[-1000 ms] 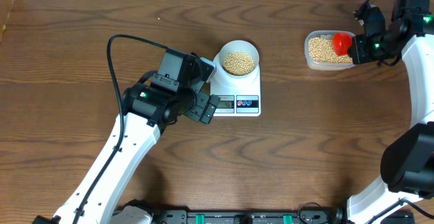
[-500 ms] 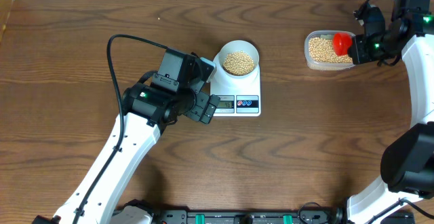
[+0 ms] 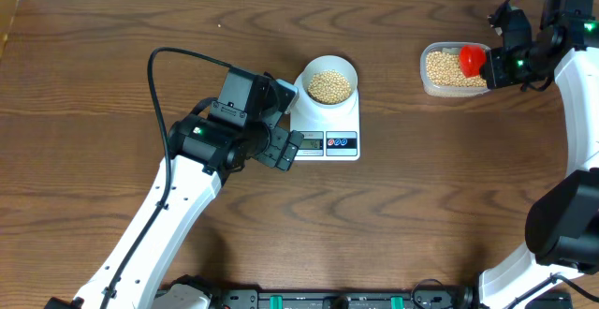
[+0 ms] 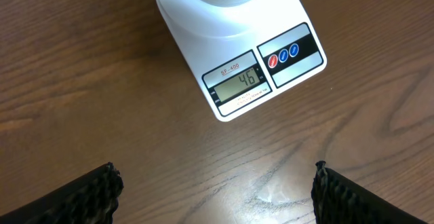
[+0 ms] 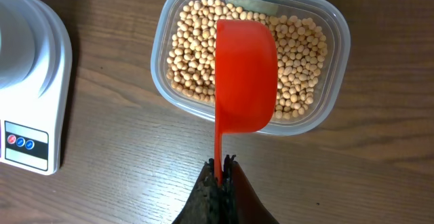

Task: Scoop item into bowl and weigh 50g on scale
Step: 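Hold the scoop above the clear bean tub with the right gripper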

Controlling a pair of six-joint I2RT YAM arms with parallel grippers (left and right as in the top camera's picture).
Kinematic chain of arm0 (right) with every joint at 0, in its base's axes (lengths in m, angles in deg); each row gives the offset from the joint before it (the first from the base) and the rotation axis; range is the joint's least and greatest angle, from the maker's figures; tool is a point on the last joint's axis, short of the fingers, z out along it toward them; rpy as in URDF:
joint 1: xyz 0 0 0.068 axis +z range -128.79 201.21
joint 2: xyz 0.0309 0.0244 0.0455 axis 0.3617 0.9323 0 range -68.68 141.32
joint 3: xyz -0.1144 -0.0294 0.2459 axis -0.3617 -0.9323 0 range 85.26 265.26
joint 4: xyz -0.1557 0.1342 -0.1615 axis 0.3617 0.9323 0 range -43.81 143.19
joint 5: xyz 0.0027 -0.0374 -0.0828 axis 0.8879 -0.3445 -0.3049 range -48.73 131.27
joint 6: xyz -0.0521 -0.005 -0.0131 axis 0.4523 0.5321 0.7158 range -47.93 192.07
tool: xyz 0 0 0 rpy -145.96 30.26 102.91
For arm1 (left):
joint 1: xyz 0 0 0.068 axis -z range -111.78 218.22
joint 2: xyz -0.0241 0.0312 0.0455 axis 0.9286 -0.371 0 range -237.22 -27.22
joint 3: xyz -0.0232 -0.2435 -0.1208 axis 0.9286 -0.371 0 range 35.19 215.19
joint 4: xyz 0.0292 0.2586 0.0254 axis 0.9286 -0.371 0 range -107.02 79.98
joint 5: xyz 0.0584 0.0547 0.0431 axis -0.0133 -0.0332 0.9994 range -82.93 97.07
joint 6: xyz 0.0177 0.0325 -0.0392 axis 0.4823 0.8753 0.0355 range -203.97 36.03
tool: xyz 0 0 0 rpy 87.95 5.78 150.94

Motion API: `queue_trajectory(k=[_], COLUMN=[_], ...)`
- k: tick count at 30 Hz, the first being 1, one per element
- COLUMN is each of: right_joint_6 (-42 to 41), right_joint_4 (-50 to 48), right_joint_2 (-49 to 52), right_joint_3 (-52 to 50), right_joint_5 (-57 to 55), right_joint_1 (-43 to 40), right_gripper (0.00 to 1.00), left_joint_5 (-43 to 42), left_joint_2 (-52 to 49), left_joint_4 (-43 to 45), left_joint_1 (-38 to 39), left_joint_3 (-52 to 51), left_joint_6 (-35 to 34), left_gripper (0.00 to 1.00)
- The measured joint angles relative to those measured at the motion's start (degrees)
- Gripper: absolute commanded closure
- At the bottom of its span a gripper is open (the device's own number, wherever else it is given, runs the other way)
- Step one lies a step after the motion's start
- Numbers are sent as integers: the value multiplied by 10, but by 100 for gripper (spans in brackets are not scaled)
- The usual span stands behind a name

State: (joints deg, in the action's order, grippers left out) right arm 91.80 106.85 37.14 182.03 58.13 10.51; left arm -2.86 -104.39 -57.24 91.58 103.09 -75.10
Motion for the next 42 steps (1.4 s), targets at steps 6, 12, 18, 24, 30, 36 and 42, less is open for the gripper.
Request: queue_trajectory(k=[6, 12, 18, 24, 30, 36, 42], right_joint_6=[1, 9, 14, 16, 17, 17, 17], right_joint_4=[-2, -22, -39, -67, -77, -81, -81], right_joint_2=[0, 0, 13, 57, 73, 81, 81], right_joint_3=[0, 0, 0, 0, 0, 0, 0], right_joint_5=[-5, -18, -21, -24, -24, -24, -24], right_joint_1=[0, 0, 0, 6, 10, 18, 18], right_gripper=[99, 99, 99, 99, 99, 99, 99], left_joint_5=[0, 0, 0, 0, 0, 0, 0], left_joint_2=[0, 0, 0, 0, 0, 0, 0], left_joint_4=[0, 0, 0, 0, 0, 0, 0], left_joint_1=[0, 0, 0, 0, 0, 0, 0], left_joint_3=[0, 0, 0, 0, 0, 0, 0], left_joint_6=[0, 0, 0, 0, 0, 0, 0], left_gripper=[8, 8, 8, 8, 8, 8, 8])
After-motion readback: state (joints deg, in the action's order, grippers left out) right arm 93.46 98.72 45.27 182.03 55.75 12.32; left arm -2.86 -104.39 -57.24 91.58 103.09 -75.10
